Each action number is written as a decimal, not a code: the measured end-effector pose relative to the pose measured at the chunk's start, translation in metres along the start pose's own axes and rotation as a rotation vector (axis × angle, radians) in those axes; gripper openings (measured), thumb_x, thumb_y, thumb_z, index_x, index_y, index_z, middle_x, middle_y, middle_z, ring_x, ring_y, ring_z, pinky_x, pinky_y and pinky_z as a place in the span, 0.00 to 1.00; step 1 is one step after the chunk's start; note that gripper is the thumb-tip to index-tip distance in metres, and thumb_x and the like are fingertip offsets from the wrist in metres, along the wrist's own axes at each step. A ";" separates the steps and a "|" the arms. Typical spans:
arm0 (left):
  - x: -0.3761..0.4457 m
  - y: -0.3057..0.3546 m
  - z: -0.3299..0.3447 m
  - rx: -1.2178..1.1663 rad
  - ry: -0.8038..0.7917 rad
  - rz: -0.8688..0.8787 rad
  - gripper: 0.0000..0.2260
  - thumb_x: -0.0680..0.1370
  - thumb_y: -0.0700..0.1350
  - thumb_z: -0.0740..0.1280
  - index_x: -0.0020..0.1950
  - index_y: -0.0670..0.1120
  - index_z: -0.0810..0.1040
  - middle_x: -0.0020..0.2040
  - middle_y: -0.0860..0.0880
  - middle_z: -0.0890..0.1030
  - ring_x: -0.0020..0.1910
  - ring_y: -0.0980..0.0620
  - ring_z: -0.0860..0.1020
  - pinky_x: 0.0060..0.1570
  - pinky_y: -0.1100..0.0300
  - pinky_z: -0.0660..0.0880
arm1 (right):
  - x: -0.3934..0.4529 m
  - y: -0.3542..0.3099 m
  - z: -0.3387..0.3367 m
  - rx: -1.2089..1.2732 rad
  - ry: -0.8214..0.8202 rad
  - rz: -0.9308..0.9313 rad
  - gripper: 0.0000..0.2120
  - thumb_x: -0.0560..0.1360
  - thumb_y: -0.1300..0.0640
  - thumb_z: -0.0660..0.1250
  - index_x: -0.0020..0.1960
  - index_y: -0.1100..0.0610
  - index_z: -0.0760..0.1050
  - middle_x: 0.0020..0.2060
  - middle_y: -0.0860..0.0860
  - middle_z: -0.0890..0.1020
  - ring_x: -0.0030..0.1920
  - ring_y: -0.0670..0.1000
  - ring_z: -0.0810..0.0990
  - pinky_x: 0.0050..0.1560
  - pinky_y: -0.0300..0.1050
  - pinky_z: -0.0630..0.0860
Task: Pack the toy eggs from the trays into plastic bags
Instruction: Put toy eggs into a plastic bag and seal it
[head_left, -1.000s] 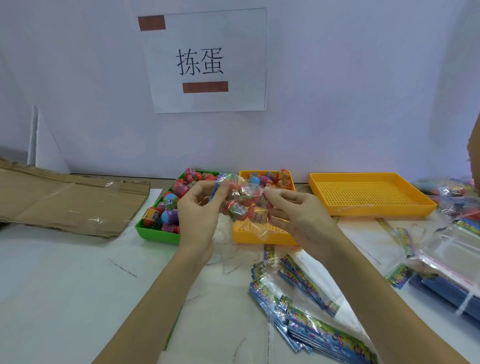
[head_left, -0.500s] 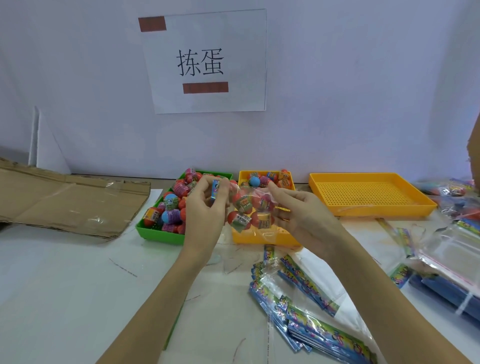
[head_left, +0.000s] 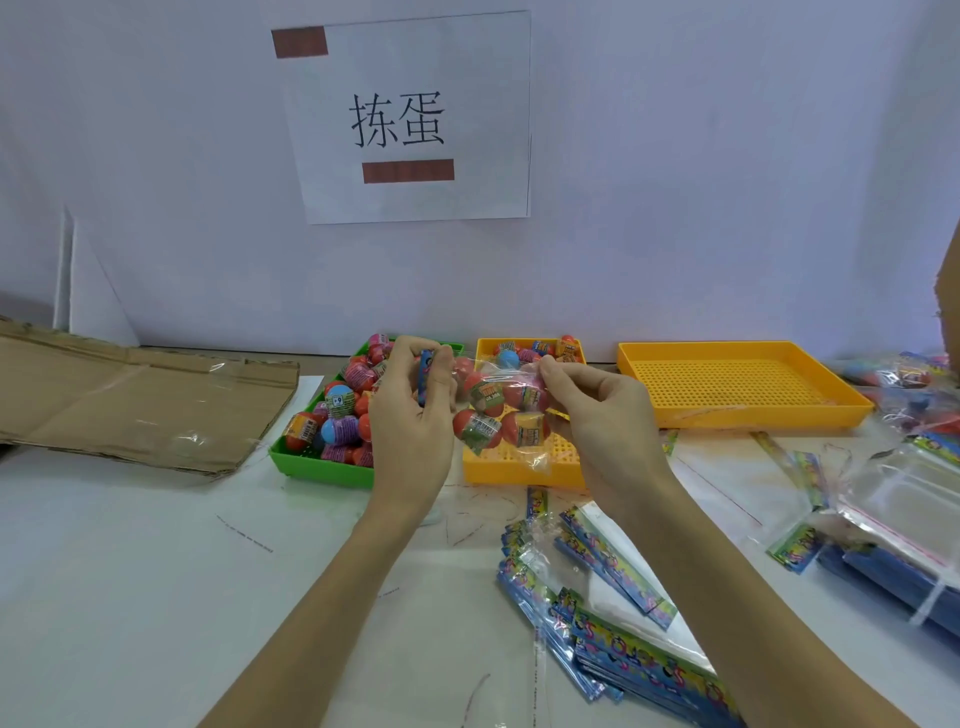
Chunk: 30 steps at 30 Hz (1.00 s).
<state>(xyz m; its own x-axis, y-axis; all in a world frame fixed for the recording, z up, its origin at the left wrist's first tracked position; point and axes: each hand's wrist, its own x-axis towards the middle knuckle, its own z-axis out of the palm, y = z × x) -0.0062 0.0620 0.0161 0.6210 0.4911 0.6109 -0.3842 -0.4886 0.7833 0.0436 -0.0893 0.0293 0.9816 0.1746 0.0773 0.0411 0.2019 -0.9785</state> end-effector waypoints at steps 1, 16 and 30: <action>-0.001 0.000 0.001 -0.001 0.011 -0.001 0.08 0.87 0.47 0.62 0.48 0.54 0.73 0.35 0.57 0.75 0.33 0.61 0.74 0.34 0.70 0.71 | 0.000 0.001 0.000 -0.034 -0.013 -0.021 0.07 0.80 0.55 0.70 0.50 0.56 0.86 0.45 0.50 0.88 0.49 0.51 0.87 0.48 0.46 0.84; 0.002 -0.005 -0.007 0.053 -0.083 -0.014 0.07 0.85 0.50 0.65 0.50 0.48 0.78 0.39 0.54 0.80 0.34 0.56 0.76 0.34 0.61 0.72 | 0.009 -0.007 -0.016 -0.032 -0.165 0.088 0.07 0.77 0.56 0.74 0.51 0.59 0.86 0.47 0.55 0.88 0.51 0.53 0.87 0.45 0.46 0.83; 0.005 -0.008 -0.006 -0.321 -0.150 -0.441 0.04 0.78 0.46 0.75 0.46 0.48 0.89 0.43 0.47 0.88 0.41 0.54 0.84 0.39 0.61 0.81 | 0.012 -0.009 -0.029 -0.230 -0.420 0.020 0.15 0.76 0.49 0.73 0.59 0.57 0.84 0.50 0.52 0.88 0.52 0.53 0.88 0.54 0.48 0.85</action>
<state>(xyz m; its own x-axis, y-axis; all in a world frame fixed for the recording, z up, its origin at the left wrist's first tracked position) -0.0046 0.0727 0.0139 0.8509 0.4800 0.2136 -0.2406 -0.0053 0.9706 0.0602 -0.1166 0.0334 0.8243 0.5603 0.0818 0.1091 -0.0154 -0.9939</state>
